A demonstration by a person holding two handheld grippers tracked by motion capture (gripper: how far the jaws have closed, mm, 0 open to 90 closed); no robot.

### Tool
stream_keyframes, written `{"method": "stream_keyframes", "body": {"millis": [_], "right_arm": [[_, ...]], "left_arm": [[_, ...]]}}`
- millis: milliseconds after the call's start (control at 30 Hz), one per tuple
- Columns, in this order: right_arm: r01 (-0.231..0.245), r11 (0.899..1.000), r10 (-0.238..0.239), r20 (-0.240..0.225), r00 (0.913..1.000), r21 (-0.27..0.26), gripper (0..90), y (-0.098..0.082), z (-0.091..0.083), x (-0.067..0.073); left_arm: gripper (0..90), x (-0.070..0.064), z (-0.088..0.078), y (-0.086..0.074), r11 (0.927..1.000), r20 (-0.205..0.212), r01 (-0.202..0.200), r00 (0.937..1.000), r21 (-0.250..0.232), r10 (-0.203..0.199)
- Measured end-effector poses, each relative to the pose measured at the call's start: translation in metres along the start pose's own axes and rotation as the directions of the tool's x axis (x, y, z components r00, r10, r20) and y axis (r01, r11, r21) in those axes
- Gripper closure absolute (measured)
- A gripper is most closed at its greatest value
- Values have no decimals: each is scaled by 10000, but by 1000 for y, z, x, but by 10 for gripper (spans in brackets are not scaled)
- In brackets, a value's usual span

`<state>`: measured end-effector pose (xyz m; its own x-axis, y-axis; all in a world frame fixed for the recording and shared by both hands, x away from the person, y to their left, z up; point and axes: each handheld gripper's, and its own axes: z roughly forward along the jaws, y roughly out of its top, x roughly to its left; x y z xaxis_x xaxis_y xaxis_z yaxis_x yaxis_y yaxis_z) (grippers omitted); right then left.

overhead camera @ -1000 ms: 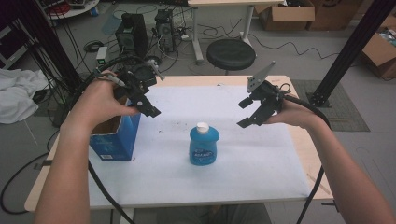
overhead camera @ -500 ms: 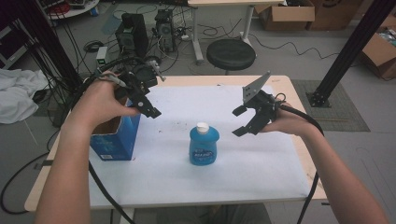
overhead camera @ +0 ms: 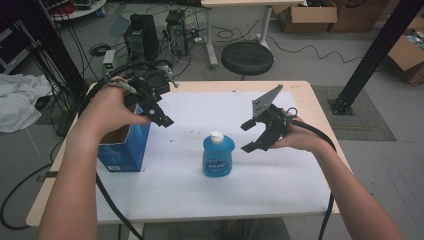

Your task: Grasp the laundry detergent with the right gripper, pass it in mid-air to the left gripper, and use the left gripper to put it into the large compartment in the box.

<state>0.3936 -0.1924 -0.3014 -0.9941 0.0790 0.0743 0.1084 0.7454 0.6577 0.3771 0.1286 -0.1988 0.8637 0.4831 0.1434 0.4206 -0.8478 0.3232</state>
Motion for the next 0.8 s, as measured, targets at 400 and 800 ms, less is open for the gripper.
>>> {"method": "stream_keyframes", "body": {"millis": [400, 800], "right_arm": [[252, 9994, -259, -304, 9992, -237, 201, 4, 21, 5], [416, 9988, -427, -454, 9981, -256, 207, 7, 41, 8]], "left_arm": [[158, -1, 1, -3, 10000, 66, -11, 10000, 29, 10], [159, -1, 3, -3, 10000, 104, -5, 9999, 21, 5]]}}
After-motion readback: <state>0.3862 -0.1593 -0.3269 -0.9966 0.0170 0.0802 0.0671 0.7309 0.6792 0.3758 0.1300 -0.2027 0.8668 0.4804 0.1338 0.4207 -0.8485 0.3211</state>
